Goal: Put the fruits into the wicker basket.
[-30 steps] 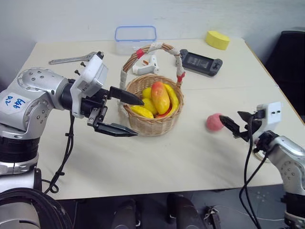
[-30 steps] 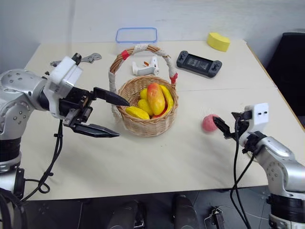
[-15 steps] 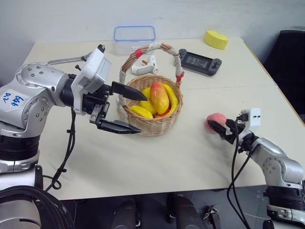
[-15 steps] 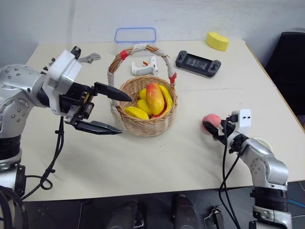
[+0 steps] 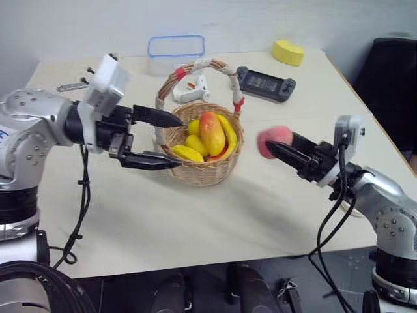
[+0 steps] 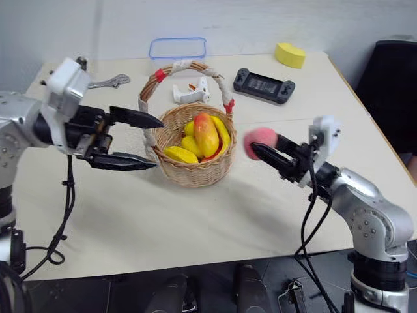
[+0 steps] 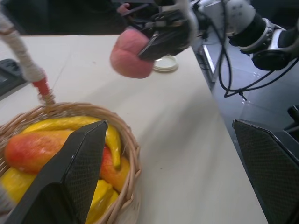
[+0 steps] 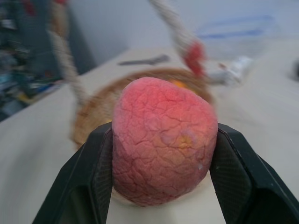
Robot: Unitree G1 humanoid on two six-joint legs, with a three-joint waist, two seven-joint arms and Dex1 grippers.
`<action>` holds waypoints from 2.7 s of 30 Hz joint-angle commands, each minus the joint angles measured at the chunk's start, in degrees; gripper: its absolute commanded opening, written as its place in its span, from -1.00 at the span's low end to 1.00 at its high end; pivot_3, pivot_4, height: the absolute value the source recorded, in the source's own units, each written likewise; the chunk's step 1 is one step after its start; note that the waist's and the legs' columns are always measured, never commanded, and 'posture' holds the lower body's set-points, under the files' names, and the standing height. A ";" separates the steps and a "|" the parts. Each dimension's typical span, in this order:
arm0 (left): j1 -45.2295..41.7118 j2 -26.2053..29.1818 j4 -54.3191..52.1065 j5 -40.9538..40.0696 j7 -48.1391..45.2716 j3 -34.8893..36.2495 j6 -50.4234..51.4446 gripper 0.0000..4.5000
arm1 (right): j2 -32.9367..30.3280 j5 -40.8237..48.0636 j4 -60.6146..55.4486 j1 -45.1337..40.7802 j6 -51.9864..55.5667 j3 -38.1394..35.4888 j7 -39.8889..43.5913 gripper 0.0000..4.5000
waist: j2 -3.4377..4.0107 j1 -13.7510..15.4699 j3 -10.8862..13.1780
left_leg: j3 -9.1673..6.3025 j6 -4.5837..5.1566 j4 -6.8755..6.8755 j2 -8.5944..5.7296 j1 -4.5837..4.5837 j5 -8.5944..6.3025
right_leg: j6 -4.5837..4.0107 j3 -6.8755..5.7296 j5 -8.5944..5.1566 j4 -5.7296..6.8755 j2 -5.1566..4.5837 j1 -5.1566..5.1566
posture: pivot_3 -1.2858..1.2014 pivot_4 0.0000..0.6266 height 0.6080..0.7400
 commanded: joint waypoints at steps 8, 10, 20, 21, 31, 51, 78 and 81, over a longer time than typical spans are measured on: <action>1.53 1.09 -4.21 -3.49 3.62 3.64 0.57 1.00 | 10.92 -19.22 18.80 -18.74 -5.90 19.05 -5.28 0.22 | 0.00 0.05 0.00 | 0.03 0.00 -0.01 -0.08 -0.08 0.00 | 0.00 -0.01 0.00 -0.01 -0.03 -0.07 | 0.03 -0.52 1.00; 1.76 1.03 -4.36 -3.64 3.84 3.68 0.26 1.00 | 11.53 -19.77 19.50 -19.18 -6.25 19.20 -3.80 0.51 | 0.00 0.07 0.00 | 0.02 0.00 -0.02 -0.08 -0.15 -0.01 | 0.00 -0.04 0.00 -0.03 -0.04 -0.10 | 0.03 -0.52 1.00; 2.38 0.59 -3.45 -3.39 4.16 3.37 -1.61 1.00 | 4.14 -6.29 5.55 -14.36 1.23 4.54 0.68 0.99 | 0.00 0.12 0.00 | -0.02 0.02 0.01 -0.09 -0.27 -0.03 | 0.01 -0.11 0.00 -0.06 -0.06 -0.16 | 0.03 -0.52 1.00; 2.34 0.60 -3.39 -3.38 4.13 3.33 -1.70 1.00 | 3.20 -5.07 5.20 -13.93 1.92 2.97 0.41 0.99 | 0.00 0.10 0.00 | -0.01 0.02 0.02 -0.09 -0.26 -0.03 | 0.02 -0.10 0.01 -0.05 -0.06 -0.16 | 0.03 -0.52 1.00; 0.29 -0.65 -2.45 -3.27 5.11 3.01 -2.04 1.00 | 5.93 -21.69 21.76 -19.28 -9.45 9.75 -3.58 0.99 | 0.01 -0.50 0.00 | 0.19 -0.02 -0.06 -0.01 -0.06 -0.03 | -0.01 -0.02 -0.01 0.02 0.00 -0.15 | 0.03 -0.52 1.00; 1.61 -0.90 -4.00 -3.77 7.31 4.27 -2.50 1.00 | 14.07 -34.82 44.69 -28.49 -26.15 12.53 0.08 -0.47 | 0.02 -0.30 0.01 | 0.13 -0.04 -0.15 -0.01 -0.11 -0.02 | -0.02 -0.06 -0.02 -0.03 -0.02 -0.17 | 0.03 -0.52 1.00; -0.95 -11.16 1.07 -0.33 9.31 -0.57 -9.95 1.00 | -5.94 -34.37 24.88 3.09 -27.01 -16.82 -8.06 -0.31 | 0.15 -0.03 0.08 | 0.23 -0.07 -0.22 -0.07 0.05 0.01 | 0.01 0.04 -0.01 -0.05 -0.02 -0.08 | 0.03 -0.52 1.00; -0.60 -10.14 1.54 -1.04 7.38 -1.11 -8.69 1.00 | -8.02 -31.25 21.04 6.16 -24.23 -18.18 -4.90 0.15 | 0.17 0.03 0.09 | 0.22 -0.06 -0.21 -0.05 0.05 0.02 | 0.01 0.04 -0.01 -0.05 -0.01 -0.08 | 0.03 -0.52 1.00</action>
